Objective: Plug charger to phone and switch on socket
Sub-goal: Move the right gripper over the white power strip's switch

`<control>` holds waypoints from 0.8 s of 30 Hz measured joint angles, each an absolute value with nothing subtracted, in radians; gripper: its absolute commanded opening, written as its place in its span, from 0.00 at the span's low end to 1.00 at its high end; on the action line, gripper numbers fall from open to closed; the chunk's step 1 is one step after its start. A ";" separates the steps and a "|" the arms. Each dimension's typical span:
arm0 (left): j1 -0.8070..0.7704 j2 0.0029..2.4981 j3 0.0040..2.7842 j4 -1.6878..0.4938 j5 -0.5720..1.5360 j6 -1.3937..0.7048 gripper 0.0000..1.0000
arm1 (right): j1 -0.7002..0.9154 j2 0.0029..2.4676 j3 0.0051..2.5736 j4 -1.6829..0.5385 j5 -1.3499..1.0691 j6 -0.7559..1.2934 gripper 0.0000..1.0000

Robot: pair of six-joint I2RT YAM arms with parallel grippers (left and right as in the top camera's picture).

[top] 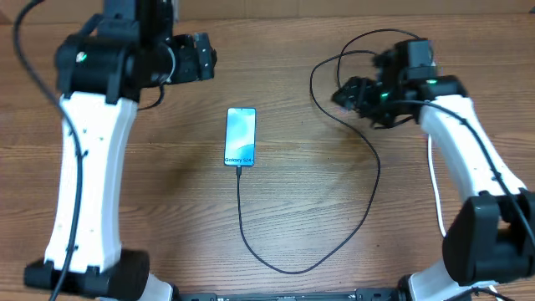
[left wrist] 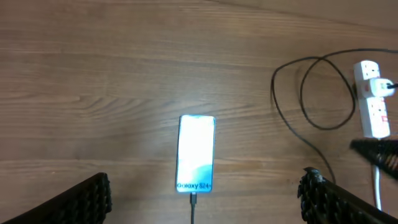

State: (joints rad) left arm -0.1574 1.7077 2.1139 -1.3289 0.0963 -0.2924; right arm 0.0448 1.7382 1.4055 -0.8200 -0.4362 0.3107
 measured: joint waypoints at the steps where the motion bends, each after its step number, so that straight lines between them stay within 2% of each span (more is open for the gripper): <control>1: -0.157 1.697 2.114 -1.338 0.096 -0.292 0.93 | 0.038 1.735 1.406 -0.822 -0.436 0.310 0.78; 4: -0.157 1.691 2.114 -1.375 0.096 -0.292 0.99 | -0.024 1.697 1.409 -0.846 -0.434 0.298 0.78; 9: -0.157 1.691 2.114 -1.430 0.092 -0.289 1.00 | -0.106 1.680 1.415 -0.861 -0.434 0.276 0.84; 10: -0.157 1.691 2.114 -1.431 0.092 -0.289 1.00 | -0.123 1.680 1.415 -0.861 -0.433 0.274 0.86; 11: -0.157 1.692 2.114 -1.433 0.092 -0.289 1.00 | -0.137 1.680 1.415 -0.859 -0.432 0.272 0.95; 12: -0.157 1.692 2.114 -1.433 0.091 -0.289 1.00 | -0.156 1.680 1.415 -0.855 -0.426 0.274 1.00; 24: -0.157 1.692 2.114 -1.434 0.088 -0.289 1.00 | -0.256 1.710 1.422 -0.680 -0.087 0.271 1.00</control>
State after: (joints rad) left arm -0.1574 1.6917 2.1136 -1.4338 0.0883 -0.2890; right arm -0.2558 1.7096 1.4220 -0.6804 -0.0872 0.2714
